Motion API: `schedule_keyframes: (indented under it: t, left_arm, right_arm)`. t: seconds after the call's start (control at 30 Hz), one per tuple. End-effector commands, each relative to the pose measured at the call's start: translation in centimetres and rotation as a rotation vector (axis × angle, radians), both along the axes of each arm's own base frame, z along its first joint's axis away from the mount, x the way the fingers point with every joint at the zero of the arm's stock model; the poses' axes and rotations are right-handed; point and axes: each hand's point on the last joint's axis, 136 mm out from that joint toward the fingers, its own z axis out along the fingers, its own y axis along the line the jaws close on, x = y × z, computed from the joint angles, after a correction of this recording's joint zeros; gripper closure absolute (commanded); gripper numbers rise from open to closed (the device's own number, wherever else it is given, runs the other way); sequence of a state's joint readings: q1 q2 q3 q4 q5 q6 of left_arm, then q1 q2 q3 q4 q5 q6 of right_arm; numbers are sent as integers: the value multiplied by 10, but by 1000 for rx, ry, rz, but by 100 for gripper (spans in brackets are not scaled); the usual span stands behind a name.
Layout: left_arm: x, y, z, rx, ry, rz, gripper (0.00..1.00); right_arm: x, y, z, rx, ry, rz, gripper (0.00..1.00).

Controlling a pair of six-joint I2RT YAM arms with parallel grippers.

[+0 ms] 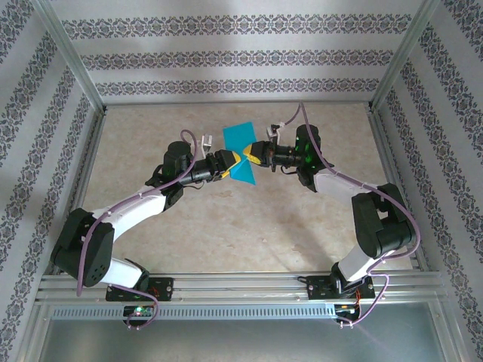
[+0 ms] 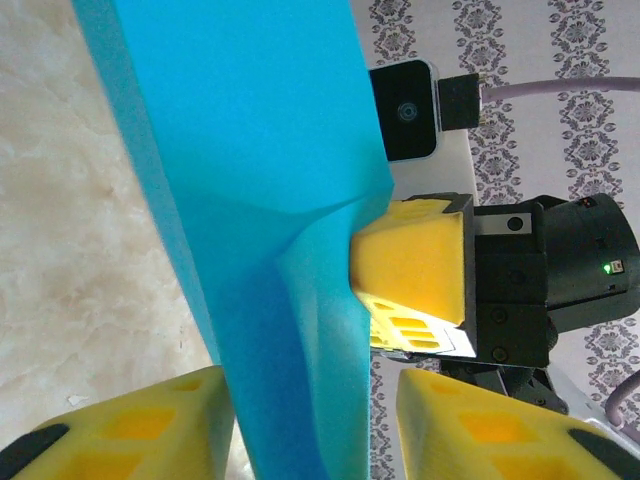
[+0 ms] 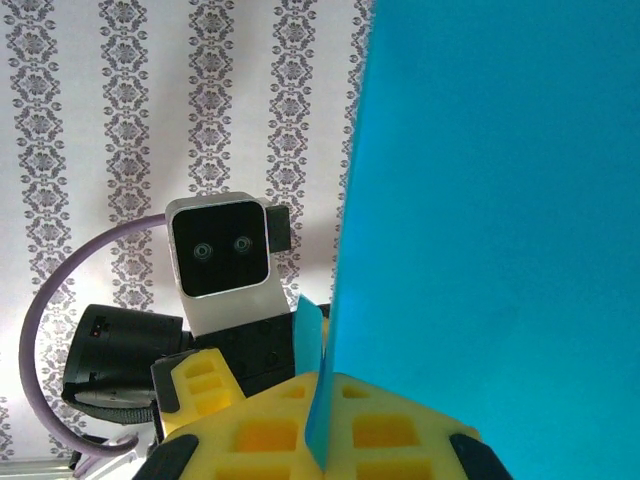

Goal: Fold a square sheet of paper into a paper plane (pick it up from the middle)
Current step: Turn over the paper at the center of the table.

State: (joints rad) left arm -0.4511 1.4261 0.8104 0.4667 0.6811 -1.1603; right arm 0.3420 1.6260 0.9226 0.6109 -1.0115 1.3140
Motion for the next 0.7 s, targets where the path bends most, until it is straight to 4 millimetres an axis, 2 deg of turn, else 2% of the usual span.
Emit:
schedule_keyframes:
  t: [0.0, 0.2, 0.33, 0.47, 0.57, 0.67]
  left_arm:
    - [5, -1, 19, -35, -73, -10, 61]
    - [8, 0, 12, -38, -54, -14, 76]
    - [11, 4, 2, -24, -26, 1, 85]
    - [12, 11, -12, 42, 1, 15, 87]
    - [5, 24, -36, 272, 27, 24, 88]
    - [-8, 58, -64, 634, 75, 54, 89]
  right_arm:
    - [1, -3, -1, 14, -17, 13, 94]
    - [2, -5, -6, 11, -11, 16, 89]
    - [8, -21, -10, -6, -12, -41, 71]
    - [17, -51, -22, -71, -25, -140, 56]
    - [21, -78, -36, -149, -28, -230, 50]
    - [19, -100, -50, -278, -42, -298, 43]
